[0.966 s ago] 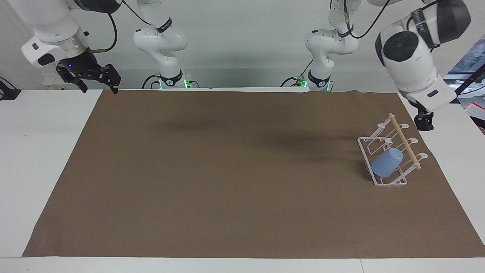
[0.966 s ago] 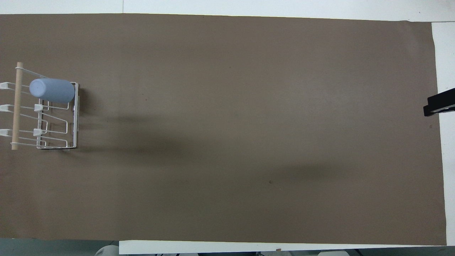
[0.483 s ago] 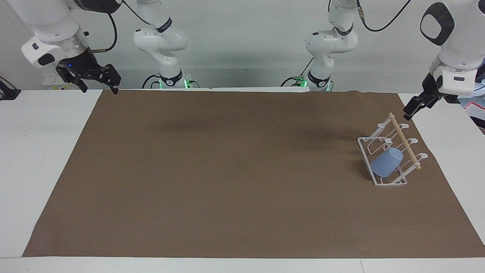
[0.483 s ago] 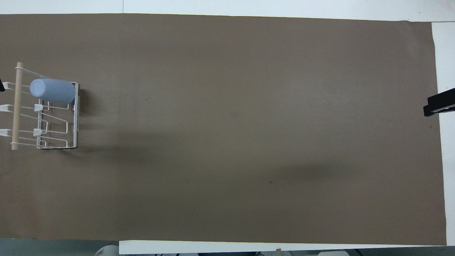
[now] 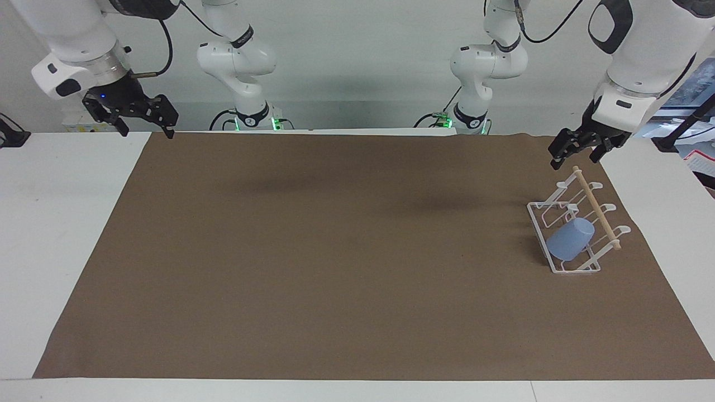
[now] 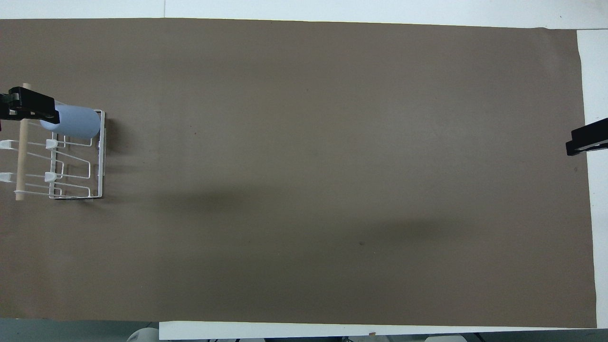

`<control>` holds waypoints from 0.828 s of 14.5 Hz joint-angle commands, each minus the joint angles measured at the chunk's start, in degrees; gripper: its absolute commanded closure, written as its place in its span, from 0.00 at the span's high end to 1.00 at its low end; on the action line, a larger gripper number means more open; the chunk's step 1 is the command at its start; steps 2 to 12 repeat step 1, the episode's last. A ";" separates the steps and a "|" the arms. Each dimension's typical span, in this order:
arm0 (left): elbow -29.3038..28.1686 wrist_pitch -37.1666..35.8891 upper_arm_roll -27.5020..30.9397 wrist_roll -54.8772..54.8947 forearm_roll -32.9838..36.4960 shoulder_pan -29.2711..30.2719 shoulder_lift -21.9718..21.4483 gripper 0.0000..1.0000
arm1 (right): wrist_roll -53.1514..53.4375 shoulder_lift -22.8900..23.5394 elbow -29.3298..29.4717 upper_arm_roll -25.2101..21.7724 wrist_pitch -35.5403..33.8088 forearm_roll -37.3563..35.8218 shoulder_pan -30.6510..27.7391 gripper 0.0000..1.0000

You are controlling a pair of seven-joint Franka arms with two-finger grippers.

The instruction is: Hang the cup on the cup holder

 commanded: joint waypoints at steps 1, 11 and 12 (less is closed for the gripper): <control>0.73 -1.75 -0.82 2.38 -1.15 0.60 -0.48 1.00 | 0.17 -0.99 -0.78 -0.02 -0.49 0.24 -0.15 0.99; 0.73 -1.75 -0.82 2.38 -1.15 0.60 -0.48 1.00 | 0.17 -0.99 -0.78 -0.02 -0.49 0.24 -0.15 0.99; 0.73 -1.75 -0.82 2.38 -1.15 0.60 -0.48 1.00 | 0.17 -0.99 -0.78 -0.02 -0.49 0.24 -0.15 0.99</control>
